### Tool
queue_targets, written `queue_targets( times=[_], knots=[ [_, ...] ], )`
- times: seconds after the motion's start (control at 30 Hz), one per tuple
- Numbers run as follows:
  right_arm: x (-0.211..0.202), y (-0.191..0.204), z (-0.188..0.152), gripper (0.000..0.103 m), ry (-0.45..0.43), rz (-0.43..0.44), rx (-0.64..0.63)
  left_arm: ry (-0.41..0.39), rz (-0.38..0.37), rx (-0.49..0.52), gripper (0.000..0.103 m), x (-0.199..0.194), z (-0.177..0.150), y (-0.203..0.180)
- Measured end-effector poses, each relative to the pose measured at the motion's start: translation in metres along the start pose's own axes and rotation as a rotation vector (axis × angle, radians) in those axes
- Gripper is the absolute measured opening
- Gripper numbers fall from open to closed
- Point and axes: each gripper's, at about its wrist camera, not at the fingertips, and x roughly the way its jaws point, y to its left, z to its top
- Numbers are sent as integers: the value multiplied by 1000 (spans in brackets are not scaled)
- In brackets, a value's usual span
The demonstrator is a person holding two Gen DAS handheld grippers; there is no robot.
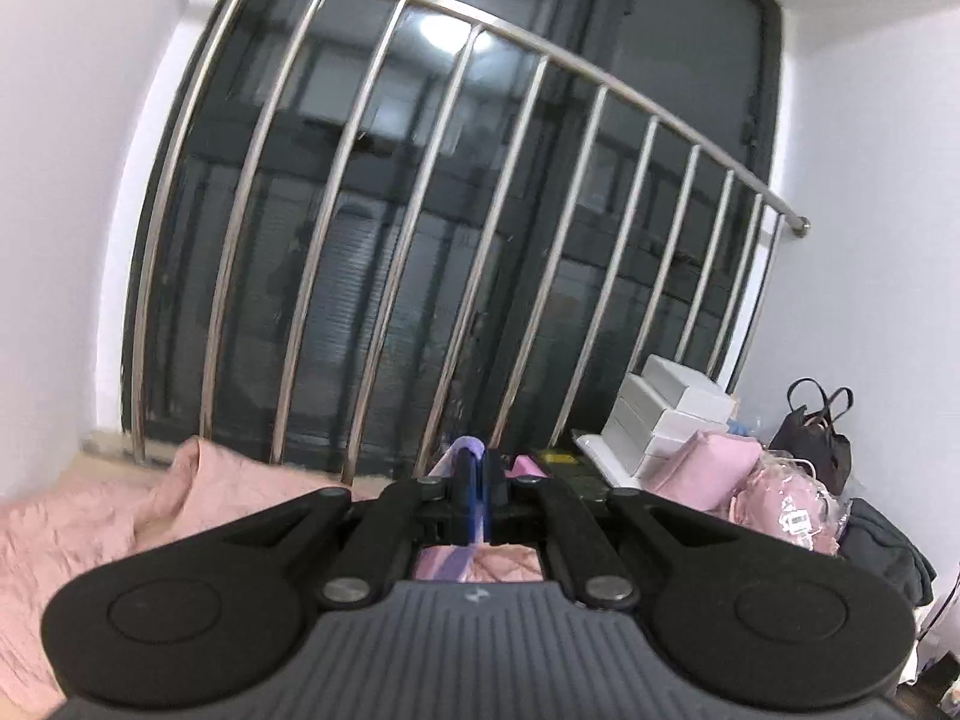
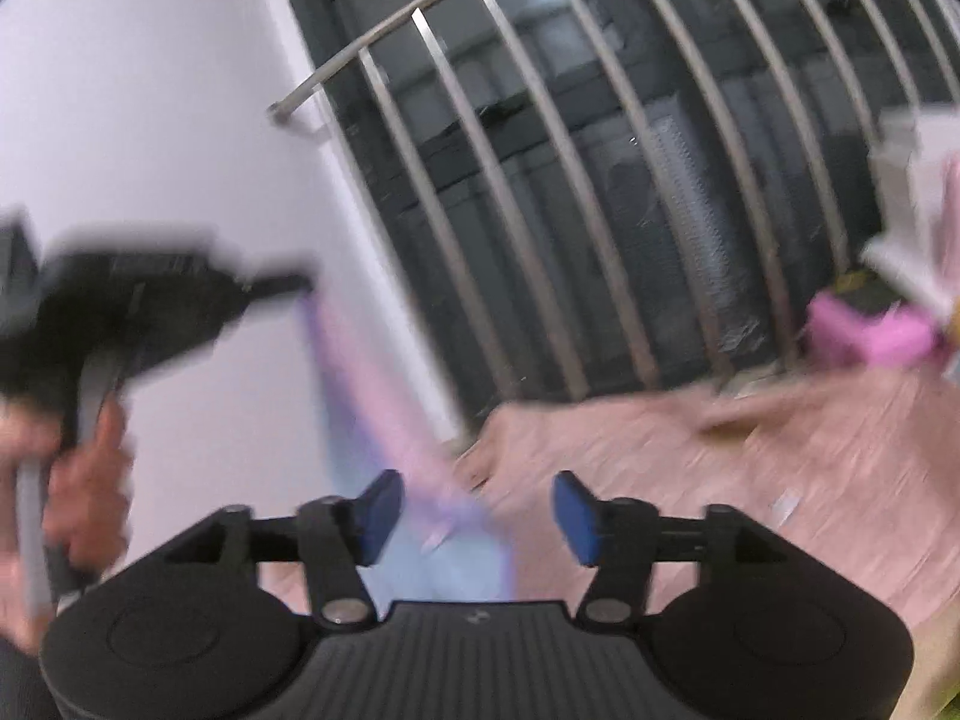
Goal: Fold clothes
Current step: 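Lift the pink garment up off the jacket with both grippers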
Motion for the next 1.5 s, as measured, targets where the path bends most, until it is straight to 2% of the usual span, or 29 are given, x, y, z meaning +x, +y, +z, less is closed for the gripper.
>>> queue_targets(
  times=[0.07, 0.17, 0.3, 0.33, 0.37, 0.4, 0.43, 0.47, 0.5, 0.6, 0.67, 0.73, 0.77, 0.8, 0.83, 0.87, 0.97, 1.03, 1.1, 1.13, 1.2, 1.3, 1.37, 1.43, 1.5],
  knots=[
    [8, 15, -34, 74, 22, 34, 10, -21, -14, 19, 1, -12, 5, -10],
    [32, 25, -67, 74, 22, -65, 0, -61, -25, 48, 1, -34, 13, -24],
    [64, 11, -75, 75, -1, -218, -16, -127, -32, 85, 1, -67, 23, -31],
    [69, 4, -77, 75, 8, -231, 0, -145, -32, 88, 1, -74, 24, -31],
    [73, -3, -79, 72, 21, -237, 18, -160, -33, 91, 1, -79, 25, -31],
    [76, -12, -81, 62, 43, -213, 52, -167, -33, 95, 1, -81, 27, -31],
    [78, -20, -81, 22, 73, -169, 92, -170, -30, 95, 1, -82, 29, -30],
    [77, -24, -79, 4, 82, -142, 114, -169, -22, 97, 1, -80, 29, -29],
    [76, -27, -76, 2, 85, -121, 131, -174, -4, 107, 1, -77, 28, -27],
    [56, -16, -55, 2, 58, -98, 74, -178, 80, 151, 1, -61, 25, -18],
    [39, -4, -38, 2, 29, -33, 49, -143, 145, 155, 2, -37, 21, -4],
    [27, 5, -17, 2, 1, 1, 15, -102, 219, 136, 7, -4, 10, 19],
    [21, 9, -7, 2, -13, 16, -3, -92, 266, 127, 26, 11, 2, 30],
    [19, 11, 3, 2, -24, 23, -11, -84, 323, 127, 65, 23, -8, 39],
    [18, 9, 13, 2, -25, 30, -5, -55, 361, 134, 76, 34, -20, 48],
    [20, 5, 22, 2, -22, 37, 12, -18, 367, 139, 80, 40, -33, 57],
    [30, -11, 41, 2, -5, 43, 54, 76, 290, 131, 81, 34, -74, 77],
    [45, -25, 53, 2, 11, 42, 80, 87, 254, 88, 86, 12, -101, 85],
    [59, -35, 61, 2, 22, 52, 106, 64, 205, 20, 92, -18, -128, 91],
    [64, -36, 63, 2, 22, 47, 99, 35, 163, -20, 94, -35, -141, 92],
    [65, -28, 63, 2, 21, 56, 72, 32, 60, -59, 95, -56, -163, 87],
    [61, -11, 65, 2, 16, 82, 58, 80, -76, -25, 95, -67, -185, 57],
    [56, 0, 70, 2, -1, 98, 52, 38, -142, 60, 95, -72, -190, 29],
    [48, 11, 77, 2, -24, 122, 58, -24, -83, 150, 97, -70, -190, 6],
    [35, 25, 81, 2, -58, 140, 42, -35, -9, 202, 95, -59, -186, -6]
  ],
)
